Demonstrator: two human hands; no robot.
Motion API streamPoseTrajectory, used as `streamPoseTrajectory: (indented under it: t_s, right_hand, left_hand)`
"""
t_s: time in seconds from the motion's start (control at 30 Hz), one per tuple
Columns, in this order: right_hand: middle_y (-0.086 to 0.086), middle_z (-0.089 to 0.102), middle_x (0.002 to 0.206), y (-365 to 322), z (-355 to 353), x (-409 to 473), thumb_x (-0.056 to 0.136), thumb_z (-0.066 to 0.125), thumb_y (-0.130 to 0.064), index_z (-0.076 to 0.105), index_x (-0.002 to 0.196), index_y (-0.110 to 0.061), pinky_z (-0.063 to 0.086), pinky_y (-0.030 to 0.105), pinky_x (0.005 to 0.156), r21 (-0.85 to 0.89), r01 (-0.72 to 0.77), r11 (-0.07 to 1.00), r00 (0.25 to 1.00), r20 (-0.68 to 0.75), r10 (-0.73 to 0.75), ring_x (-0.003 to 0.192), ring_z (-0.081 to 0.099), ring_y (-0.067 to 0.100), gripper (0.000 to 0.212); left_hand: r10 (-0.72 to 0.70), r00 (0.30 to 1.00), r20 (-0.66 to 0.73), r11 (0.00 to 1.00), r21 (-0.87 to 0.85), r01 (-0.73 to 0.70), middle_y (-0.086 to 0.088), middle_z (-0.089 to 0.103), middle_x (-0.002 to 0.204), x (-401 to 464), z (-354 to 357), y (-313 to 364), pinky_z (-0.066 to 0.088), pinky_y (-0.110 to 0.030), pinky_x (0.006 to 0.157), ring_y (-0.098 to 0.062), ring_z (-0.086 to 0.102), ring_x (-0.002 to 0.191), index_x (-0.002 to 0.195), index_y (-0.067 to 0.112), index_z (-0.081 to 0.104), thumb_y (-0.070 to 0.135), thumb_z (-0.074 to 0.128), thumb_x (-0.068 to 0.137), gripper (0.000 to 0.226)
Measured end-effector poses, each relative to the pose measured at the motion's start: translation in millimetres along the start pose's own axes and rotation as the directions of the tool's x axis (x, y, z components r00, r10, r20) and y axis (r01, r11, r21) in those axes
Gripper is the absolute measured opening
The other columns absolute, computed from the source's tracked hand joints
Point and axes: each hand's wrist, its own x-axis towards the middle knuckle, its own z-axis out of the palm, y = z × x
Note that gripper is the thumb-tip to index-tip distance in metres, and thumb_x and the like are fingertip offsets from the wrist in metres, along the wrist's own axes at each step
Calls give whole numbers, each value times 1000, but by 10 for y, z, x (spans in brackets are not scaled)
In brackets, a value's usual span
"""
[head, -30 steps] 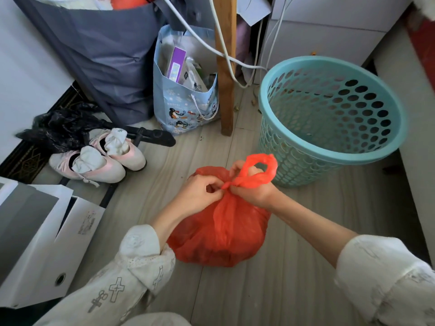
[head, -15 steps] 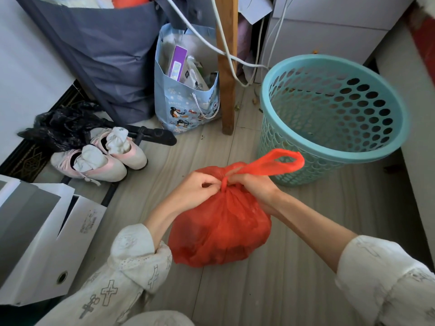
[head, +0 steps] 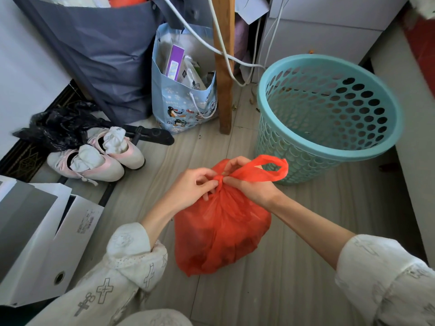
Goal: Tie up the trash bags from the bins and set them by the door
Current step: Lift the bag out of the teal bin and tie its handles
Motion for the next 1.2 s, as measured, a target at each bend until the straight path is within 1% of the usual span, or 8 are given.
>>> streamPoseTrajectory:
  t_s: [0.17,0.27,0.33,0.5,0.6,0.97,1.13,1.2]
  right_hand:
    - [-17,56,73,52,-73,-17,81,67,-14,65,80,-4,39,5,76,-254,90,963,993,-50,-106,74,55,-15,10]
    - [-9,57,61,94,-171,-59,84,60,-34,56,58,-25,49,40,74,-357,82,930,995,-22,-97,67,59,14,27]
    - [-11,46,54,107,-246,-90,86,54,-38,42,50,-28,47,46,70,-438,81,895,997,51,-65,64,51,19,40]
    - [-10,35,51,149,-372,-135,91,55,-20,35,50,-18,31,12,58,-436,-24,899,997,56,54,51,49,-3,45]
    - [-4,29,51,234,-430,-173,92,52,-13,30,50,-16,27,12,46,-339,-115,934,983,96,156,38,36,4,48]
    - [-3,46,54,-39,-327,-127,89,57,-21,45,53,-17,32,8,43,-253,-312,916,930,114,348,50,41,7,39]
    - [-10,48,47,-809,-240,-242,87,57,-22,47,49,-30,44,28,56,-242,-374,896,905,117,409,45,49,6,40]
    - [-17,55,56,-1167,-316,-474,87,59,-25,41,62,-40,43,8,49,-247,-406,880,887,127,445,53,54,-17,35]
  left_hand:
    - [166,986,12,930,330,-160,6,59,78,13,-62,87,43,-20,66,-3,54,64,87,19,64,19,61,84,4]
    - [219,972,81,820,524,-229,1,61,95,6,-91,100,47,-38,80,-21,58,87,93,18,58,22,50,89,10]
    - [244,964,103,795,547,-260,5,55,88,-28,-98,59,47,-45,77,-23,56,86,86,23,52,27,43,88,10]
    - [318,945,78,667,690,-282,4,55,80,-61,-160,-82,46,-45,71,-21,48,77,77,19,54,27,44,82,14]
    - [323,945,57,634,728,-260,9,51,75,-88,-217,-173,47,-43,66,-16,39,71,76,23,51,35,37,81,20]
    - [11,1000,-2,793,610,-8,1,62,87,-205,-330,-93,48,-39,81,-26,61,89,83,28,57,27,53,84,4]
    - [-39,995,-87,871,485,76,1,66,112,-645,-482,799,48,-34,87,-22,61,102,112,25,62,31,44,91,28]
    - [-54,989,-138,898,426,108,-3,68,104,-890,-599,1313,44,-26,78,-25,62,95,115,22,61,24,45,93,27]
